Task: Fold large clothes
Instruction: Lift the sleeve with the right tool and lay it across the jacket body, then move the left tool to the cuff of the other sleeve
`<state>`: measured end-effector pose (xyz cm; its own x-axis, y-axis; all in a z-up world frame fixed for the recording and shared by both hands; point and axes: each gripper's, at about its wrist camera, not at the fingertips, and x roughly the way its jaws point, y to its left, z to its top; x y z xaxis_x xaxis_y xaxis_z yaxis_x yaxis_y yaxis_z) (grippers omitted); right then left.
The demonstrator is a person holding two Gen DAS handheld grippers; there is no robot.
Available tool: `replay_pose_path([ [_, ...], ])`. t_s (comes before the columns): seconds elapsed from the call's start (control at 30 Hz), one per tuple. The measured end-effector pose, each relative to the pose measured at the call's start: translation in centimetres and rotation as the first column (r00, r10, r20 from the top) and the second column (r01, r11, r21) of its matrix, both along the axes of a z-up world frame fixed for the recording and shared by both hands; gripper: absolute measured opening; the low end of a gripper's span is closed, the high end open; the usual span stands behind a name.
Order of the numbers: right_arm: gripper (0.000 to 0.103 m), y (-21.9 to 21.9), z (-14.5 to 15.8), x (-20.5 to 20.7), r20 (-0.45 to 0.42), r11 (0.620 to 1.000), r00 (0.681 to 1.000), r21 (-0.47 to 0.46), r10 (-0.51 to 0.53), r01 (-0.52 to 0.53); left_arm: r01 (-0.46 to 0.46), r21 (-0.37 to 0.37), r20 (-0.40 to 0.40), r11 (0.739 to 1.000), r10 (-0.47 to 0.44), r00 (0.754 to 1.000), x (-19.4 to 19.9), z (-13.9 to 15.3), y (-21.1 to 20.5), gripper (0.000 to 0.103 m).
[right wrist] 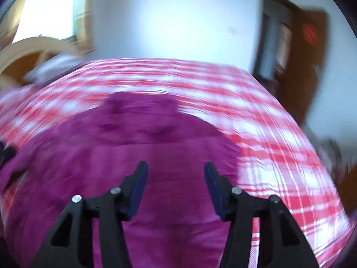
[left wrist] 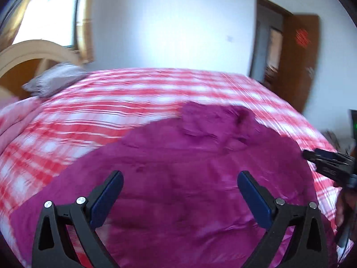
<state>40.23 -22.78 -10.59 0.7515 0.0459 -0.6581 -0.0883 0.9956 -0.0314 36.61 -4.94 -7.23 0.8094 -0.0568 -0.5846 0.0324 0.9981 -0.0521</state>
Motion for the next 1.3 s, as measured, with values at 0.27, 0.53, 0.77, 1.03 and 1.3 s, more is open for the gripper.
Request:
replay_pose_path([
  [0.27, 0.043, -2.7, -8.3, 3.0, -0.182, 0.999, 0.983, -0.032, -0.008, 0.002, 0.003, 0.031, -0.255, 1.000, 0.005, 0.967, 4.5, -8.9, -0.5, 0.102],
  [0.53, 0.044, -2.5, -7.8, 3.0, -0.193, 0.995, 0.981, -0.099, 0.014, -0.034, -0.017, 0.047, -0.240, 0.999, 0.028, 0.970, 4.6, -9.1, -0.9, 0.102],
  [0.77, 0.049, -7.6, -3.0, 6.3, -0.079, 0.990, 0.995, 0.126, -0.060, 0.070, -0.027, 0.064, -0.220, 0.998, 0.040, 0.975, 4.2, -9.1, -1.0, 0.102],
  [1.03, 0.049, -8.0, -8.0, 12.8, -0.206, 0.989, 0.976, 0.110, -0.076, 0.101, -0.029, 0.051, -0.221, 0.998, 0.039, 0.975, 4.1, -9.3, -1.0, 0.102],
  [1.3, 0.049, -7.8, -9.0, 12.2, -0.179, 0.995, 0.981, 0.057, -0.076, 0.087, -0.030, 0.059, -0.217, 0.998, 0.043, 0.975, 4.1, -9.3, -1.0, 0.102],
])
